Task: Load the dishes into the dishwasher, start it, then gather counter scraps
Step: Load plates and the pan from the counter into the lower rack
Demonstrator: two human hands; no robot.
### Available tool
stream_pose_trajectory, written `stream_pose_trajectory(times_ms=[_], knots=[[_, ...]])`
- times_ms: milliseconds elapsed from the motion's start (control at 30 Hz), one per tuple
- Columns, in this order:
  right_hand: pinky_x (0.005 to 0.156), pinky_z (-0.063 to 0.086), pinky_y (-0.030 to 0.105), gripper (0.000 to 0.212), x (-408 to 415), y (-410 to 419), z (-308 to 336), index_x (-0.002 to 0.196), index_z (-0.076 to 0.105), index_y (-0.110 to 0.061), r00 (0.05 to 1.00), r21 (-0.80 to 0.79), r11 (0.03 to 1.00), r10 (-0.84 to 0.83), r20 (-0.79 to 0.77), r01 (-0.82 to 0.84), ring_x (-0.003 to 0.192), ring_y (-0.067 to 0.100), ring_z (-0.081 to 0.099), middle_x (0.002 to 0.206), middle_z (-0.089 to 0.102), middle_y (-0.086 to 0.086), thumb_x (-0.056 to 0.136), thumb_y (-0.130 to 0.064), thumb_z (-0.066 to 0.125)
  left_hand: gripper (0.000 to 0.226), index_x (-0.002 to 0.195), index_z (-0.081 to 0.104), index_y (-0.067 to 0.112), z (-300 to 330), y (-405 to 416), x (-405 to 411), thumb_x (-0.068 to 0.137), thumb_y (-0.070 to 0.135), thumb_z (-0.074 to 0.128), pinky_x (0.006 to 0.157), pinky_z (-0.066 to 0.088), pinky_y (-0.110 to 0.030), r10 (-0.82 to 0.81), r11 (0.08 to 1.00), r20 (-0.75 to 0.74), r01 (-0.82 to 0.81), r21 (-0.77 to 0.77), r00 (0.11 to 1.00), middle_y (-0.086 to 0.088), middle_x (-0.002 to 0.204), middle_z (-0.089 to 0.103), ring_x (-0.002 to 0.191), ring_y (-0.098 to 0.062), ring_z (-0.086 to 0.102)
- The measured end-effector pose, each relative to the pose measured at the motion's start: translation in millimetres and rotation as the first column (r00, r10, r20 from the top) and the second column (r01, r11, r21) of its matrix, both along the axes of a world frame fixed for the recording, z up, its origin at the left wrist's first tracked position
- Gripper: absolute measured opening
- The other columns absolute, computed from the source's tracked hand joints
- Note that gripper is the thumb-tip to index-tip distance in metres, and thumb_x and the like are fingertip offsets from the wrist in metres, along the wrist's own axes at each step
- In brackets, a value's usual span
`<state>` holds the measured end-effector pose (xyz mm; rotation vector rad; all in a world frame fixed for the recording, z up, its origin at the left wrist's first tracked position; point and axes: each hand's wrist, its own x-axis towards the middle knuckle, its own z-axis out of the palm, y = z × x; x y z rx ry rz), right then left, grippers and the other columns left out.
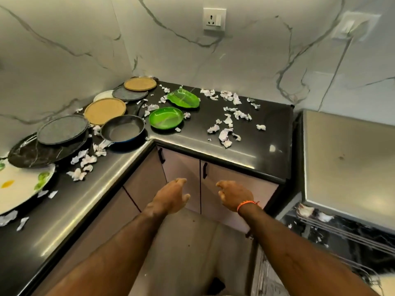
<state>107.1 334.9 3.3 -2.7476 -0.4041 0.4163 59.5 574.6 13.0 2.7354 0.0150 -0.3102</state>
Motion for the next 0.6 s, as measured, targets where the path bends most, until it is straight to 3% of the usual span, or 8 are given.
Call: stream_pose_trajectory(times_ms=[167,367,600], knots=[[0.097,0.051,0.043,0.037,76.2,34.0,18.3,0.128,0.06,-0.031,0.998,-0.007,0.998,0.059,0.037,-0.059,0.117,0.029,0.061,0.131,0.064,0.003,0.092,-0.031,0.051,0.072,0.157,0.031,0.016,9.6,27.1,68.9,0.097,0.04,0.062,0.117,0.034,-0.038,0.045,0.999,0.031,-0.044,-0.008,0.999,-0.005,0.162,0.034,0.147,-0.023,0.036],[0.102,0.049,0.04,0.043,154.6,87.8,22.9,0.135,0.058,-0.03,0.995,0.053,0.995,0.086,0.05,-0.088,0.122,0.026,0.059,0.135,0.062,0.001,0.092,-0.03,0.053,0.071,0.156,0.034,0.016,10.5,72.2,155.0,0.096,0.042,0.061,0.12,0.029,-0.038,0.093,0.995,0.051,-0.092,-0.034,0.994,-0.006,0.162,0.035,0.149,-0.022,0.032],[0.098,0.05,0.036,0.039,243.1,146.9,30.2,0.13,0.062,-0.029,0.996,0.095,0.995,0.027,0.086,-0.035,0.117,0.024,0.061,0.131,0.065,0.002,0.092,-0.03,0.054,0.063,0.149,0.045,0.013,24.2,121.0,250.6,0.095,0.037,0.063,0.114,0.035,-0.036,0.068,0.997,0.157,-0.061,-0.049,0.985,-0.008,0.152,0.048,0.139,-0.027,0.044]])
